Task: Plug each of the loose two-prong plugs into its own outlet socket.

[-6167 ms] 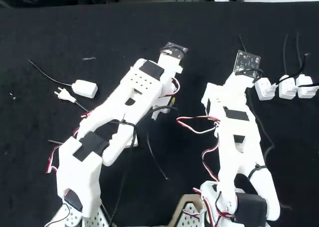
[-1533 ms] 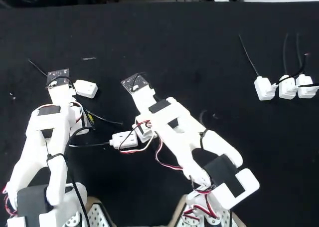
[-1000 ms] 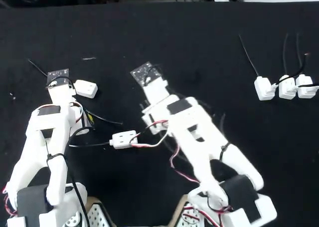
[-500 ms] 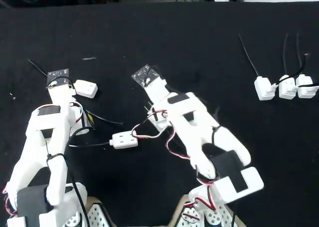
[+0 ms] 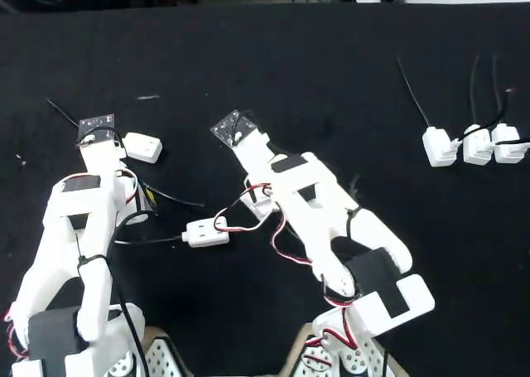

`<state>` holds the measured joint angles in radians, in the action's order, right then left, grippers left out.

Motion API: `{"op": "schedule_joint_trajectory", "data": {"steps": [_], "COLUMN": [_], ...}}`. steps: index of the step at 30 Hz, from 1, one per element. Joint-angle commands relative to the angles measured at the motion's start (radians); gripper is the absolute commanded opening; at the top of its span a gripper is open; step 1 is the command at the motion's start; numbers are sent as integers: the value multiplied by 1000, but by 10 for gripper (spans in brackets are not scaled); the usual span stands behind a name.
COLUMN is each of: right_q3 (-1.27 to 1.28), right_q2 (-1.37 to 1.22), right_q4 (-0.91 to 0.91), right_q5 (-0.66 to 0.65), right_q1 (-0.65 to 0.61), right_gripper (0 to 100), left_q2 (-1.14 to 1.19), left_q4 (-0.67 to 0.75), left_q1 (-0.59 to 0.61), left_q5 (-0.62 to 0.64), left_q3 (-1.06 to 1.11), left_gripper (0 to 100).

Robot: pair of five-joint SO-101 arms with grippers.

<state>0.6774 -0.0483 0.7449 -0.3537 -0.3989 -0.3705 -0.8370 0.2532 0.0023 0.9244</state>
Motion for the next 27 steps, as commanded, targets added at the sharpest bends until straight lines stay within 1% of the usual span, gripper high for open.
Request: {"op": "schedule_joint_trajectory", "data": {"steps": [1, 5, 9, 13, 14, 16, 18, 19, 22, 27], "right_q3": [-61, -140, -252, -329, -337, -340, -328, -318, -268, -147], "right_q2": [-5, -68, -157, -223, -232, -237, -228, -222, -183, 10], "right_q4": [-8, 40, 127, 199, 209, 213, 209, 204, 167, 147], "right_q5": [51, 55, 133, 146, 144, 144, 144, 144, 144, 141], "right_q1": [-8, 5, 26, 26, 25, 25, 25, 25, 15, -37], "right_gripper": [134, 137, 136, 129, 107, 11, 21, 8, 10, 10], "left_q2": [-29, -29, -29, -29, -29, -29, -29, -29, -29, -29], "left_q4": [8, 8, 8, 8, 8, 8, 8, 8, 8, 8], "left_q1": [2, 4, 5, 4, 4, 4, 4, 4, 4, 12], "left_q5": [12, 12, 12, 12, 12, 12, 12, 12, 12, 12], "left_q3": [-7, -7, -7, -7, -7, -7, -7, -7, -7, -7], "left_gripper": [223, 223, 223, 223, 223, 223, 223, 223, 223, 223]}}
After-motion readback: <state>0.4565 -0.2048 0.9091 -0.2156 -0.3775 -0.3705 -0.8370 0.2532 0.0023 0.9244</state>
